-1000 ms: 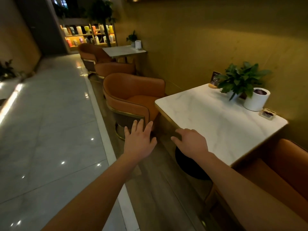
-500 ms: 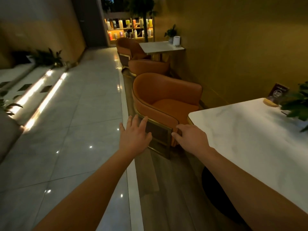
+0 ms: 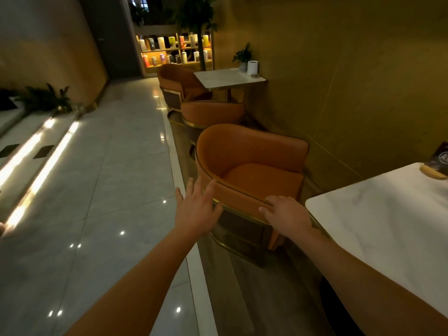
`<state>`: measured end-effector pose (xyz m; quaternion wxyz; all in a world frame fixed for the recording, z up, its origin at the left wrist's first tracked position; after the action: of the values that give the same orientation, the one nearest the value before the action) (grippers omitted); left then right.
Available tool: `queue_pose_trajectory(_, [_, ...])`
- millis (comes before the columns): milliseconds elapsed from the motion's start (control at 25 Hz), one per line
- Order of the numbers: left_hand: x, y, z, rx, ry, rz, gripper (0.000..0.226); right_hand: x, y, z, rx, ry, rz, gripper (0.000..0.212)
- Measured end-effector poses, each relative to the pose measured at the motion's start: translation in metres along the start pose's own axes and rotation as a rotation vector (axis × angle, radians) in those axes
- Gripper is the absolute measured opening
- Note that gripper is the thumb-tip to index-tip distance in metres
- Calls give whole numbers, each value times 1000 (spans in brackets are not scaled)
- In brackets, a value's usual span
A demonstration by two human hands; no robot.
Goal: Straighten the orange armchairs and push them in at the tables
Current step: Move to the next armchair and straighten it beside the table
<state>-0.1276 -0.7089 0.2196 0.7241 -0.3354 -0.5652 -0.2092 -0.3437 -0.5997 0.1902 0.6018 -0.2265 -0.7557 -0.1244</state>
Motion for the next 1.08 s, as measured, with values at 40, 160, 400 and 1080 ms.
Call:
queue_pose_trajectory(40, [-3, -17, -19, -19, 1, -23, 65, -7, -14, -9, -33, 5, -4, 42])
queue_pose_trajectory(160, [-8, -61, -64, -84, -14, -50, 67, -22, -51, -29, -135, -3, -6, 43])
queue_pose_trajectory(400, [-36, -158, -145, -178, 10, -112, 68, -62, -141, -66, -276, -29, -36, 49])
queue_pose_trajectory(1080, [-198, -401, -269, -570, -19, -386, 68, -234, -326, -76, -755, -97, -220, 54])
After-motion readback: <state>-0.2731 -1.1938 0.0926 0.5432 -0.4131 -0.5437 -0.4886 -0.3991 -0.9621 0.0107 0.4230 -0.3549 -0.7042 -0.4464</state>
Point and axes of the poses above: each hand's wrist, its own y-axis away from the middle knuckle, its own x-axis out of the back of the hand, z = x × y, the point moved 6 cm from there along -y, towards the middle knuckle, and after that the axes turned 10 degrees about -x, right-handed, at the moved point
